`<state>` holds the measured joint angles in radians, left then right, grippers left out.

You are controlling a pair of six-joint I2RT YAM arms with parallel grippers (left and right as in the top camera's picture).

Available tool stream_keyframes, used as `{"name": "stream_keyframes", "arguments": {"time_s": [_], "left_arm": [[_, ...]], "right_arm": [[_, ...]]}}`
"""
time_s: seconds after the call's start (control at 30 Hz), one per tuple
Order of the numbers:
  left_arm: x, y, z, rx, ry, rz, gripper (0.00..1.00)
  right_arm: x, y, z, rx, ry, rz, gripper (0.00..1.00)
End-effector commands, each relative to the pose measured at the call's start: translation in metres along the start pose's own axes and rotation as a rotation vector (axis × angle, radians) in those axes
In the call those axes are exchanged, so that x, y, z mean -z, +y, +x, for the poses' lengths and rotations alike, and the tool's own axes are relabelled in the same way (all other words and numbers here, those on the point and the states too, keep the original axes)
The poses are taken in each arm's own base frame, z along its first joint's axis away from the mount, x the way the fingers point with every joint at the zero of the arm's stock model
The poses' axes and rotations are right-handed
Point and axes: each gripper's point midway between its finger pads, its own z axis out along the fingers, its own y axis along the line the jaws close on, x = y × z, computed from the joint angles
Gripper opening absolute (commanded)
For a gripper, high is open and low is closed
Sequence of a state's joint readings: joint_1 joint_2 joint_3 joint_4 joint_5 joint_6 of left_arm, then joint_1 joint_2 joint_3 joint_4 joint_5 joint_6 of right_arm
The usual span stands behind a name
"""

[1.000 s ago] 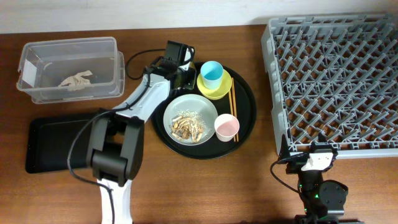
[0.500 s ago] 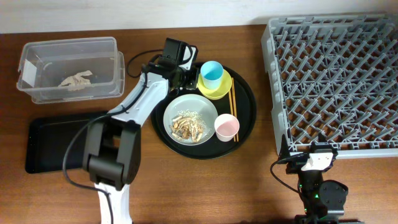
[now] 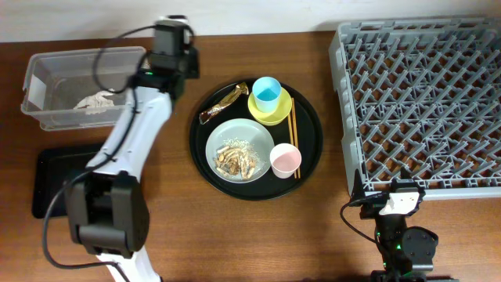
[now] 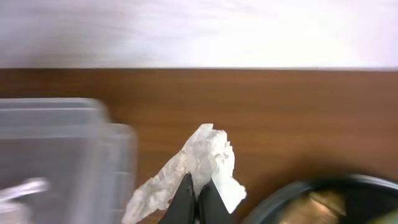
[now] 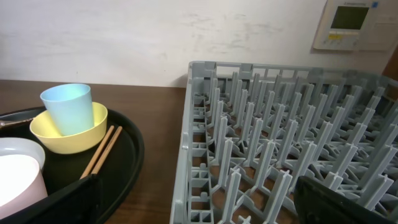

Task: Sort waste into correct bins and load items into the dishwasher rack
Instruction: 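Carry the tissue to the clear bin and release it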

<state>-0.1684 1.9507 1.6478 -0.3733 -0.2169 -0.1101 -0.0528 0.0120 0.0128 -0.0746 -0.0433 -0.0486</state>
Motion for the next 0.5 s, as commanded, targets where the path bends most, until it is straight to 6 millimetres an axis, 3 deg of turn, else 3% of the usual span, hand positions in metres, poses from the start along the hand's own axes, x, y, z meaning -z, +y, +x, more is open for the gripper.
{"name": "stream_keyframes", "arguments": {"time_s": [0.0,0.07,0.1,0.17,0.37,0.4,0.47], "left_arm": [[0.002,0.071,-0.016,0.078,-0.036,-0.164,0.01],[-0.001,0.101,-0.013,0.109,-0.028,-0.207,0.03],[-0.002,0.116,-0.010,0.123,-0.018,-0.228,0.09],[-0.006,0.139,0.001,0.143,0.017,-0.263,0.10],[-0.008,0.176,0.021,0.176,0.084,-0.319,0.09],[-0.008,0.181,0.022,0.181,0.085,-0.325,0.15],[-0.008,0.183,0.024,0.183,0.094,-0.330,0.72]], "right_arm": [[0.000,-0.001,0.003,-0.008,0.004,0.005,0.98],[0.000,-0.001,0.003,-0.008,0.004,0.005,0.98],[0.000,-0.001,0.003,-0.008,0.004,0.005,0.98],[0.000,-0.001,0.003,-0.008,0.004,0.005,0.98],[0.000,-0.001,0.003,-0.008,0.004,0.005,0.98],[0.000,-0.001,0.003,-0.008,0.004,0.005,0.98],[0.000,-0.001,0.003,-0.008,0.004,0.005,0.98]]}}
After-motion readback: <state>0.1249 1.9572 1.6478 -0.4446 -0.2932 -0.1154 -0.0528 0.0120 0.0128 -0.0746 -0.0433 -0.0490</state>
